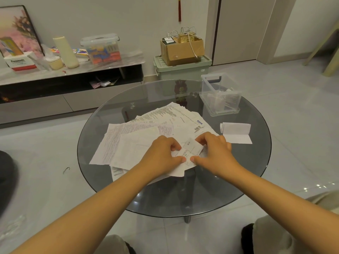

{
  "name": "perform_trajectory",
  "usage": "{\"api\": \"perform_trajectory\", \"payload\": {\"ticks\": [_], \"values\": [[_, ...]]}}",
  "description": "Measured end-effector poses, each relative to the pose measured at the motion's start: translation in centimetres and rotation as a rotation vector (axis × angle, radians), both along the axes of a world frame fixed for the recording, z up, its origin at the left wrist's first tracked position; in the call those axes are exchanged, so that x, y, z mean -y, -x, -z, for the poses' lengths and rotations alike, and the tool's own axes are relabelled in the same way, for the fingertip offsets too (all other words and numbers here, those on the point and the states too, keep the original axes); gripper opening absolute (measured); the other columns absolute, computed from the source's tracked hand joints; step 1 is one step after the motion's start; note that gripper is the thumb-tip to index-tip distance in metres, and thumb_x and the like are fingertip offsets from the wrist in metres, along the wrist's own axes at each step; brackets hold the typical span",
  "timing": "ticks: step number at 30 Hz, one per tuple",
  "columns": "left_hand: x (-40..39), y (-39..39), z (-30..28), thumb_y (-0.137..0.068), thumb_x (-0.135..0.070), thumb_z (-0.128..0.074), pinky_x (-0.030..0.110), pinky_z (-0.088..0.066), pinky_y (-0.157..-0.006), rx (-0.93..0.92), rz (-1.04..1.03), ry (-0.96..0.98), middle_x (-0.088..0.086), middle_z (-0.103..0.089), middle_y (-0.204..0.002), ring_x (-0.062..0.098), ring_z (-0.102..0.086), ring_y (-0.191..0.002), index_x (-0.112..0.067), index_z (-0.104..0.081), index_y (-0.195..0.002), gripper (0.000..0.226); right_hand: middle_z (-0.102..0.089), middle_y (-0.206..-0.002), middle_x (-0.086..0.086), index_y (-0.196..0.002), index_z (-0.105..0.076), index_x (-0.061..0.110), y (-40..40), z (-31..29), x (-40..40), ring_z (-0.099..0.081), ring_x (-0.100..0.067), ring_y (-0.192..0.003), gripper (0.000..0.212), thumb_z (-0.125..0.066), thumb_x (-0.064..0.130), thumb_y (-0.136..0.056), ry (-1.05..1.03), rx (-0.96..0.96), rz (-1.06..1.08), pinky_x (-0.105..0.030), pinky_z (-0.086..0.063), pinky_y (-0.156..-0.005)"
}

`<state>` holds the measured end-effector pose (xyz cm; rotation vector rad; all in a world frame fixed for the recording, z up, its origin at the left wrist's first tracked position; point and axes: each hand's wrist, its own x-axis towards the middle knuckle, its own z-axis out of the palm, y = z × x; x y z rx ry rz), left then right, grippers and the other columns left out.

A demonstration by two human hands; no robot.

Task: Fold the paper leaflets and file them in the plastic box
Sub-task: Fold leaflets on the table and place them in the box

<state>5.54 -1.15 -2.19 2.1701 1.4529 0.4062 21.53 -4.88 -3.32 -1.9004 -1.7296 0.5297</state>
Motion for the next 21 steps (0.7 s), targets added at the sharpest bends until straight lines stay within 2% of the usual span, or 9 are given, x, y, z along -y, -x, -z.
{"api": "perform_trajectory", "payload": {"ticks": [2,5,8,10,15,18,21], "values": [[-0.1,-0.6,-0.1,-0.076,-0.031,-0.076,0.016,-0.036,-0.068,0.023,-0.019,0.018,-0.005,-0.054,-0.103,0.007,-0.048,-0.084,-0.026,-0.057,-0.092,0.026,-0.049,-0.094,0.013,-0.102,-0.044,0.025,-0.1,0.1,0.1,-0.038,-0.015,-0.106,0.036,-0.071,0.024,-0.077,-0.027,-0.042,0.019,-0.028,-0.026,-0.088],[-0.1,-1.6,-0.5,-0.078,-0.026,-0.075,0.013,-0.037,-0.062,0.079,-0.020,0.087,-0.008,-0.055,-0.093,0.008,-0.050,-0.075,-0.025,-0.051,-0.089,0.026,-0.048,-0.079,0.011,-0.103,-0.043,0.026,-0.7,-0.2,0.4,-0.047,-0.016,-0.091,0.035,-0.068,0.019,-0.080,-0.004,-0.128,0.016,-0.031,-0.036,-0.091],[-0.3,-2.8,-1.1,-0.082,-0.021,-0.070,0.013,-0.038,-0.060,0.172,-0.015,0.114,-0.010,-0.055,-0.085,0.008,-0.052,-0.073,-0.024,-0.051,-0.090,0.022,-0.055,-0.076,0.010,-0.097,-0.054,0.025,-1.8,-1.0,0.5,-0.052,-0.008,-0.072,0.020,-0.066,0.021,-0.083,-0.011,-0.159,-0.007,-0.027,-0.042,-0.076],[-0.5,-3.6,-1.5,-0.083,-0.017,-0.069,0.014,-0.039,-0.061,0.202,0.011,0.092,-0.010,-0.055,-0.082,0.007,-0.052,-0.071,-0.025,-0.051,-0.088,0.021,-0.061,-0.078,0.007,-0.095,-0.061,0.022,-2.9,-1.6,0.6,-0.052,-0.006,-0.067,0.015,-0.067,0.025,-0.082,-0.032,-0.176,0.006,-0.022,-0.042,-0.063],[-0.8,-6.8,-2.2,-0.083,-0.014,-0.068,0.018,-0.043,-0.066,0.229,0.102,0.072,-0.006,-0.059,-0.086,0.004,-0.052,-0.069,-0.027,-0.052,-0.089,0.022,-0.061,-0.074,0.008,-0.085,-0.065,0.020,-6.4,-2.4,1.1,-0.053,-0.005,-0.065,0.008,-0.069,0.026,-0.082,-0.058,-0.184,0.084,-0.013,-0.038,-0.055],[-1.0,-8.7,-2.3,-0.084,-0.017,-0.068,0.017,-0.044,-0.074,0.252,0.190,0.024,-0.008,-0.061,-0.093,0.007,-0.057,-0.081,-0.027,-0.054,-0.100,0.024,-0.061,-0.077,0.004,-0.082,-0.060,0.021,-8.5,-2.8,1.2,-0.054,-0.011,-0.069,0.008,-0.066,0.026,-0.084,-0.031,-0.080,0.163,-0.023,-0.044,-0.061],[-1.8,-10.1,-2.1,-0.089,-0.019,-0.060,0.025,-0.038,-0.101,0.137,0.323,-0.104,-0.008,-0.056,-0.122,0.008,-0.050,-0.113,-0.026,-0.057,-0.116,0.029,-0.063,-0.084,0.001,-0.083,-0.055,0.021,-10.3,-3.0,1.0,-0.058,-0.018,-0.077,0.009,-0.062,0.026,-0.087,0.028,0.007,0.228,-0.034,-0.051,-0.071]]}}
